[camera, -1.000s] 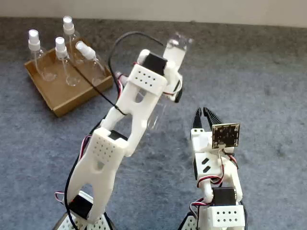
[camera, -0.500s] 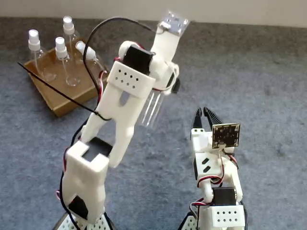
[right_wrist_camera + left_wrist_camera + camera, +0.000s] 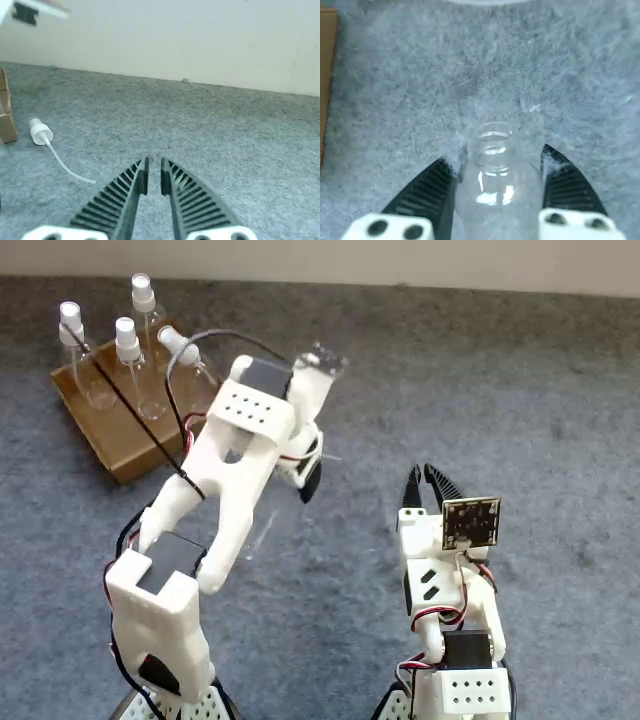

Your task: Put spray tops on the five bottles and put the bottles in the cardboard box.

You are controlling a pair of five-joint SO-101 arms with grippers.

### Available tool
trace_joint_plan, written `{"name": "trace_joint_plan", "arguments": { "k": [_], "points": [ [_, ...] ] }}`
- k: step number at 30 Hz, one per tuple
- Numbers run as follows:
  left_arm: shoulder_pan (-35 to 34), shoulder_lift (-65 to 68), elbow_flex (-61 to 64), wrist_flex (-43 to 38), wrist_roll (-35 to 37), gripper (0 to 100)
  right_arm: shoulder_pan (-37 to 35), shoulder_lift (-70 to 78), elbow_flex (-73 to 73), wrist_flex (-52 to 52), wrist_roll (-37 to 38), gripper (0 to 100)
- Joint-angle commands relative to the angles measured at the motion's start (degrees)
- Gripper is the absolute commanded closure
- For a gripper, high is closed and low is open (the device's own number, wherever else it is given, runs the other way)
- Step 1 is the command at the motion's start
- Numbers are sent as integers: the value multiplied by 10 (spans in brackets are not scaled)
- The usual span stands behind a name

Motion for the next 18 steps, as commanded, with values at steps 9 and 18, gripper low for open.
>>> {"name": "trace_joint_plan", "arguments": {
  "k": [9, 18],
  "points": [
    [-7, -95, 201, -147, -33, 947, 6, 0, 88, 5, 7, 957],
    [-7, -244, 342, -203, -34, 947, 6, 0, 88, 5, 7, 957]
  ]
}}
